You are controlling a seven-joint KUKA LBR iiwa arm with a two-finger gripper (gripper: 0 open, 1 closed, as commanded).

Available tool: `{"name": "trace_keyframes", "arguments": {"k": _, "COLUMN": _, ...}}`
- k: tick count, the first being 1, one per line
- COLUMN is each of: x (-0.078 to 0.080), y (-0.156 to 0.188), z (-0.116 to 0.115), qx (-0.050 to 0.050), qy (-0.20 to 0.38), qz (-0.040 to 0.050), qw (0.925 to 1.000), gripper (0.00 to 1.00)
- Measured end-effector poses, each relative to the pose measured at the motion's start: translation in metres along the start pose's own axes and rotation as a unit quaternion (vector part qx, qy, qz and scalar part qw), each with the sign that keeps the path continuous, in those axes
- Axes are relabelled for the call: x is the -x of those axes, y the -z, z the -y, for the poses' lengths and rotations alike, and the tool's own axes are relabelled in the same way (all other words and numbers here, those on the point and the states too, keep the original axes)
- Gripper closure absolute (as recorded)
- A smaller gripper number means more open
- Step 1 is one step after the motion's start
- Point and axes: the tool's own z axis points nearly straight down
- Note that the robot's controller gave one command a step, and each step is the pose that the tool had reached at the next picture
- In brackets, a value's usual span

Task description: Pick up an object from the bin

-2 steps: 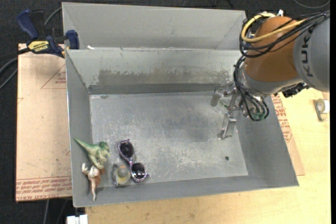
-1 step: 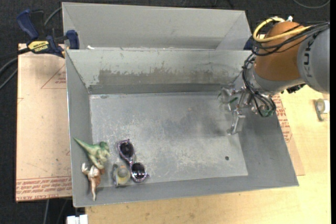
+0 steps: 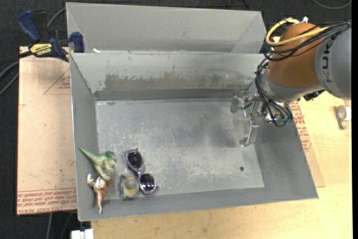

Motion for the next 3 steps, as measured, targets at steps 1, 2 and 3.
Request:
{"name": "trace_keyframes", "arguments": {"k": 1, "x": -0.068, "y": 0.081, "z": 0.014, "qx": 0.002, "qy": 0.046, "qz": -0.0011, "qw": 0.9989, "gripper": 0.0}}
{"name": "trace_keyframes", "arguments": {"k": 2, "x": -0.043, "y": 0.088, "z": 0.022, "qx": 0.0, "qy": -0.043, "qz": 0.0034, "qw": 0.9991, "gripper": 0.0}}
{"name": "trace_keyframes", "arguments": {"k": 3, "x": -0.014, "y": 0.083, "z": -0.001, "qx": 0.001, "qy": 0.032, "qz": 0.0015, "qw": 0.9995, "gripper": 0.0}}
